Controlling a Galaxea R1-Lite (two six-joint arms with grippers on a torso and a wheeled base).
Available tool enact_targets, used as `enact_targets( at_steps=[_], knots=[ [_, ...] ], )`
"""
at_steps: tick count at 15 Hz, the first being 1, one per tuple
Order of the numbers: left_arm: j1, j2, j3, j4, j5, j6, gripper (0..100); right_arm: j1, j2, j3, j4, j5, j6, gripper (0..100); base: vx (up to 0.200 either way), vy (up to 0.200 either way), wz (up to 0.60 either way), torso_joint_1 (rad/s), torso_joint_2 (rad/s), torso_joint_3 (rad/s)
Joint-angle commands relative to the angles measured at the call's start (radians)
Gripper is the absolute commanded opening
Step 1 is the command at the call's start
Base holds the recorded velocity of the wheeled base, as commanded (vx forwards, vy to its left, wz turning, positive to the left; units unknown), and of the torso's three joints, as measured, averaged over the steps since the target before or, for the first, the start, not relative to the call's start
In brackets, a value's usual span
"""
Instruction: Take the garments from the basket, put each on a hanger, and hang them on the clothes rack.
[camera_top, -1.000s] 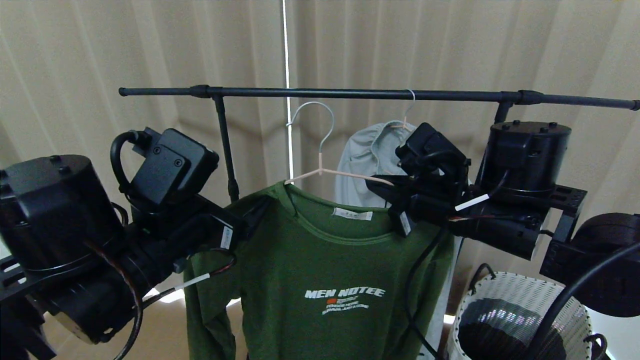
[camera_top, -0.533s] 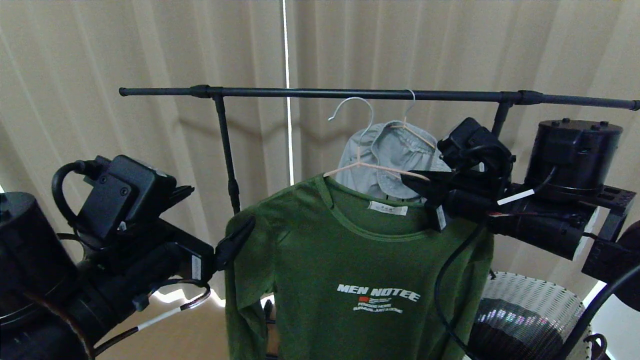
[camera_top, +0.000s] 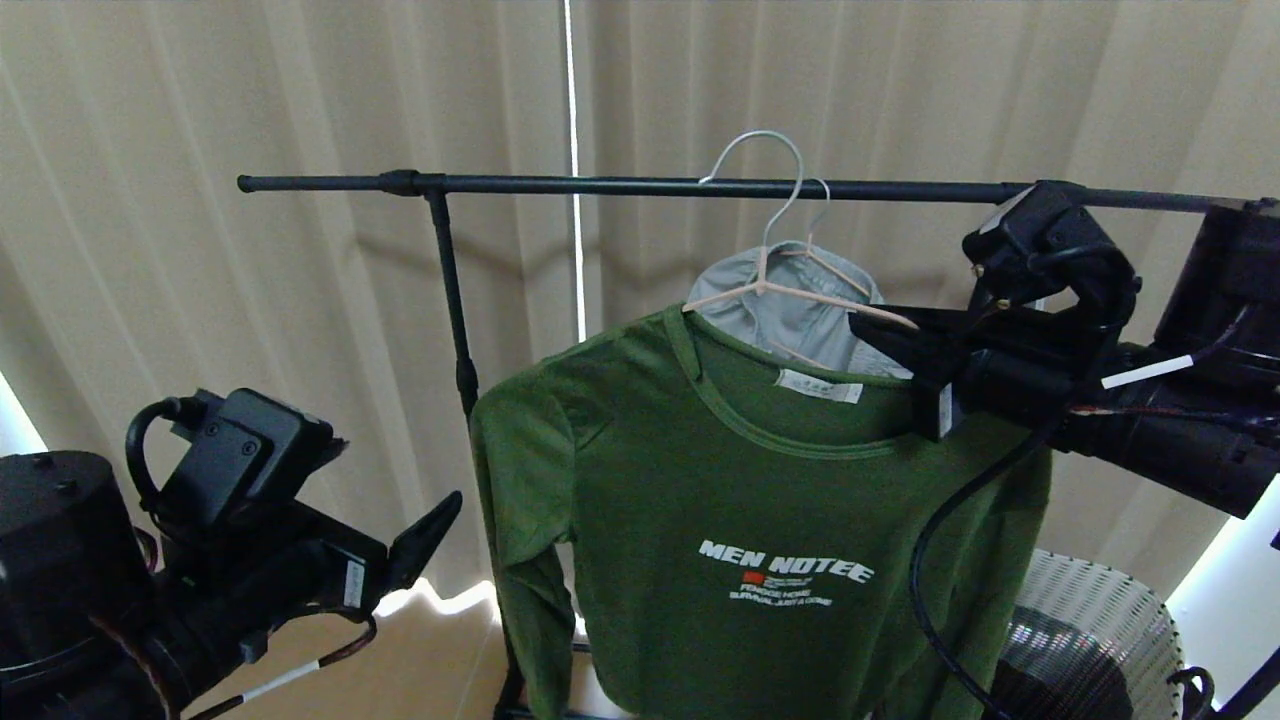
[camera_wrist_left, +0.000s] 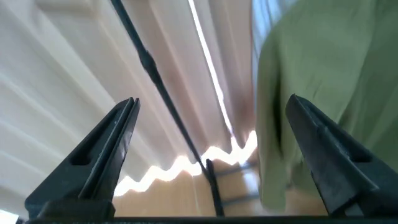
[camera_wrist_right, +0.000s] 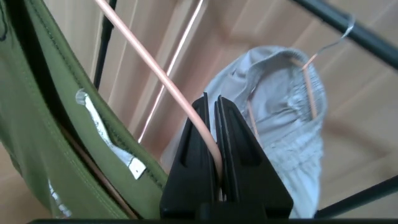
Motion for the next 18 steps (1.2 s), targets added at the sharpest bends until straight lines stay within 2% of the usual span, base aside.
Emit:
enact_targets(
  at_steps=[1,4,10,11,15,18],
  knots=[
    [0.002,0.013,0.017,-0.001,-0.017,-0.001,100,0.002,-0.035,0.0,-0.002,0.002,0.001,0,0.0,0.0,0.0,0.0,0.0,0.0],
    [0.012,0.032,-0.006,-0.001,-0.084,-0.024,100,0.006,-0.064,0.021,0.0,0.005,0.004,0,0.0,0.0,0.0,0.0,0.0,0.0],
    [0.009,0.068,-0.04,-0.001,-0.092,-0.023,100,0.009,-0.082,0.031,-0.002,0.024,0.004,0,0.0,0.0,0.0,0.0,0.0,0.0],
    [0.009,0.069,-0.043,-0.001,-0.092,-0.021,0,0.009,-0.082,0.029,-0.002,0.025,0.004,0,0.0,0.0,0.0,0.0,0.0,0.0],
    [0.015,0.071,-0.04,-0.001,-0.09,-0.02,0,0.009,-0.081,0.029,0.0,0.024,0.002,0,0.0,0.0,0.0,0.0,0.0,0.0],
    [0.079,0.062,-0.022,-0.003,-0.089,-0.012,0,0.0,-0.084,0.031,0.0,0.021,0.001,0,0.0,0.0,0.0,0.0,0.0,0.0]
  ],
)
